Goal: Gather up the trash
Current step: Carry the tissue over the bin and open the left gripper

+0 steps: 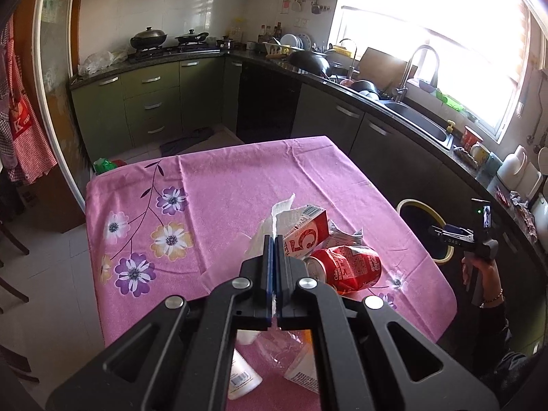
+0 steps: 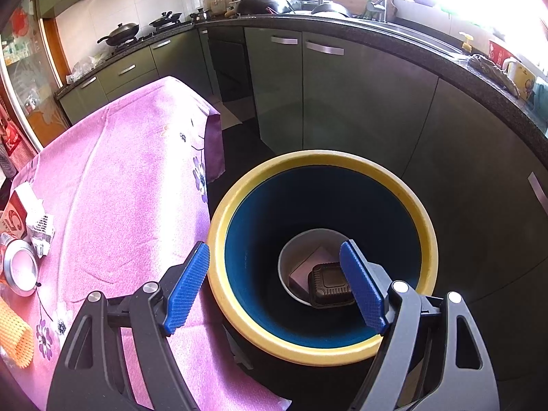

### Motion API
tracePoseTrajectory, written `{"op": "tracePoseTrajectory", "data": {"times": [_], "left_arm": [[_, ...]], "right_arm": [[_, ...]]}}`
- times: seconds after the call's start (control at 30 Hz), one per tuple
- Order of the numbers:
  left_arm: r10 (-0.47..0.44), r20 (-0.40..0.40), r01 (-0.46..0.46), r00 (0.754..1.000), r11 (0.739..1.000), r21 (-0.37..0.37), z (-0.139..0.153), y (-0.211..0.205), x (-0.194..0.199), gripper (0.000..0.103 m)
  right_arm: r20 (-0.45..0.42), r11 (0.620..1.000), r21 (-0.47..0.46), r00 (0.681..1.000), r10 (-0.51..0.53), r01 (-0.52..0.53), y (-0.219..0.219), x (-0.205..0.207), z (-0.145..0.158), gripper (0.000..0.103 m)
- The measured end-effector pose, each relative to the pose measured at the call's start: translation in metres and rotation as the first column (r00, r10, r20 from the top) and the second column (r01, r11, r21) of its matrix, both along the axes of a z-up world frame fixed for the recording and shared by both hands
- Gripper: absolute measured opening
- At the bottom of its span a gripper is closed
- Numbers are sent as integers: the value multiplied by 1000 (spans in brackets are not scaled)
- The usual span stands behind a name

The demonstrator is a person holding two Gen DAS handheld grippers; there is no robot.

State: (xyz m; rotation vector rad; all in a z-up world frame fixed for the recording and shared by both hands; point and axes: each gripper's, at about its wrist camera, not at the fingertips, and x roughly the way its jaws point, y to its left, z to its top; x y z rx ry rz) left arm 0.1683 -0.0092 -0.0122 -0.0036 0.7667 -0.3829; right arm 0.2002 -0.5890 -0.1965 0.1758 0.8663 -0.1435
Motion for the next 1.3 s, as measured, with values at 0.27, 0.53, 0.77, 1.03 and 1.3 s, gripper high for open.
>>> {"op": "tracePoseTrajectory", "data": {"times": [0.27,0.53,0.77,1.03,1.3], "left_arm": [[-28,-4,29,1000,999,24,-4,-12,15,1],[-201,13,199,979,974,108,26,-83,19,1],[-416,-21,415,909,901,128,38,-193,22,1],[-615,-110,625,781,766,153,13,-347,24,1],[-651,-196,679,734,716,163,-51,-470,44,1]], "right_arm": [[22,999,-16,999,-27,28,-5,-8,14,78],[51,999,-10,998,-45,45,-13,-22,24,78],[77,997,-1,994,-78,78,-35,-44,30,78],[111,986,29,980,-164,161,-76,-82,33,78],[113,977,57,971,-213,207,-107,-113,30,78]]}}
